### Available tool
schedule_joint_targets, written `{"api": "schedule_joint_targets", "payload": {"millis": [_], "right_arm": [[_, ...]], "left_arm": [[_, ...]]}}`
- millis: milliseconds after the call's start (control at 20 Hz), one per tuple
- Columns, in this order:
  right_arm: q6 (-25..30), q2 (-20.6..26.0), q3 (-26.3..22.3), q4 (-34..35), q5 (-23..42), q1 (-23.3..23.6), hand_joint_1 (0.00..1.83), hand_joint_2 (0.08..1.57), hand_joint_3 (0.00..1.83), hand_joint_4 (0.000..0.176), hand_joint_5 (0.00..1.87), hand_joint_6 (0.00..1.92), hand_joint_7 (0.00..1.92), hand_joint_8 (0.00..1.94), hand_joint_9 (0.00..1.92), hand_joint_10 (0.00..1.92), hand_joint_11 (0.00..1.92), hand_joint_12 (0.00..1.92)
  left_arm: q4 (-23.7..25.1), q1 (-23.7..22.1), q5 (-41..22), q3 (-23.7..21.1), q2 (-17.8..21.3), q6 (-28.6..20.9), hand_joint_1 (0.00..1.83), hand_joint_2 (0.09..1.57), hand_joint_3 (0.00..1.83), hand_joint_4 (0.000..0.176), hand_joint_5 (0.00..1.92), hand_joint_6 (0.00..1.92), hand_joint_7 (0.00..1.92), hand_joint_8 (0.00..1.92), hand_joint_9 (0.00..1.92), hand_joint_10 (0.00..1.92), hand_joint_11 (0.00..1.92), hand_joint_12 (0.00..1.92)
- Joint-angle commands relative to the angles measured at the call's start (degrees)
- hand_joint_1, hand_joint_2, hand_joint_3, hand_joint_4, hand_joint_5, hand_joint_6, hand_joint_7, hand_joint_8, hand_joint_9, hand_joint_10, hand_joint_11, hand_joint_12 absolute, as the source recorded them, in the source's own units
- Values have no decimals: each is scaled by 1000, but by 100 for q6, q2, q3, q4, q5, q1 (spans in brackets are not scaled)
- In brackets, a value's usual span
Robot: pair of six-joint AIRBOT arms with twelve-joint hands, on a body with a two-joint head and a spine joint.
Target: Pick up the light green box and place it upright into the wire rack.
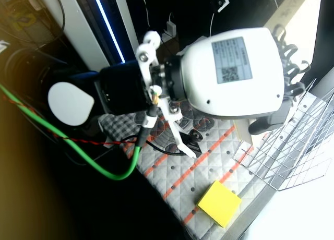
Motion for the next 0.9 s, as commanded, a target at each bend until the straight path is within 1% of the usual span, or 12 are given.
{"api": "schedule_joint_targets", "payload": {"millis": [0, 150, 200, 250, 300, 350, 400, 450, 500, 550, 650, 850], "right_arm": [[34, 24, 47, 279, 507, 108, 1288, 1057, 1, 0, 987, 813, 1257, 678, 1592, 1, 1375, 634], [34, -38, 94, 281, 479, 54, 1289, 1054, 1, 0, 975, 833, 1288, 612, 1596, 2, 1413, 535], [34, -43, 98, 282, 478, 35, 1189, 1102, 0, 0, 985, 932, 1324, 313, 1601, 2, 1426, 507], [34, -50, 98, 289, 478, 7, 1172, 1103, 0, 0, 1007, 917, 1388, 145, 1613, 5, 1451, 485], [34, -59, 98, 298, 478, -24, 1168, 1103, 1, 0, 1009, 918, 1425, 59, 1616, 3, 1454, 474], [34, -69, 98, 310, 479, -63, 1168, 1103, 1, 0, 1010, 917, 1434, 41, 1621, 5, 1456, 473], [34, -76, 98, 320, 479, -97, 1166, 1107, 1, 0, 1001, 931, 1429, 22, 1610, 1, 1443, 461], [34, -86, 98, 332, 479, -129, 1272, 1039, 15, 0, 1011, 806, 1394, 335, 1618, 2, 1464, 428], [34, -95, 99, 341, 479, -157, 1272, 1039, 15, 0, 1011, 806, 1394, 335, 1618, 2, 1464, 428], [34, -110, 105, 358, 479, -199, 1293, 1039, 3, 0, 990, 856, 1370, 411, 1583, 0, 1446, 403], [34, -144, 131, 404, 480, -269, 1294, 1035, 0, 0, 998, 858, 1405, 329, 1568, 0, 1460, 358], [34, -277, 223, 438, 480, -344, 1295, 1034, 0, 0, 999, 846, 1409, 325, 1586, 8, 1493, 367]], "left_arm": [[-109, -83, -745, 33, -3, -38, 579, 937, 0, 176, 307, 0, 219, 0, 224, 1, 0, 375], [-107, -81, -819, 16, 8, -38, 589, 941, 0, 176, 303, 1, 212, 2, 216, 1, 0, 397], [-107, -80, -844, 11, 14, -38, 597, 941, 0, 176, 300, 0, 204, 0, 208, 0, 0, 398], [-114, -78, -890, 10, 24, -38, 609, 943, 1, 176, 304, 2, 195, 0, 198, 0, 0, 398], [-144, -73, -950, 10, 26, -38, 622, 946, 1, 176, 314, 2, 196, 0, 198, 0, 0, 381], [-168, -69, -1024, 9, 28, -38, 604, 951, 1, 176, 305, 2, 185, 1, 179, 1, 0, 321], [-169, -69, -1067, 4, 34, -38, 577, 951, 0, 176, 308, 1, 197, 1, 184, 2, 0, 334], [-168, -69, -1098, -6, 45, -38, 576, 955, 2, 176, 315, 4, 204, 4, 184, 2, 0, 335], [-167, -68, -1122, -13, 49, -38, 576, 955, 2, 176, 315, 4, 204, 4, 184, 2, 0, 335], [-167, -61, -1153, -19, 52, -38, 592, 958, 1, 176, 324, 3, 191, 2, 170, 1, 0, 300], [-171, -60, -1182, -17, 52, -38, 590, 961, 2, 176, 324, 2, 183, 0, 169, 1, 0, 288], [-176, -61, -1193, -3, 52, -38, 589, 963, 0, 176, 322, 1, 197, 3, 173, 4, 0, 292]]}}
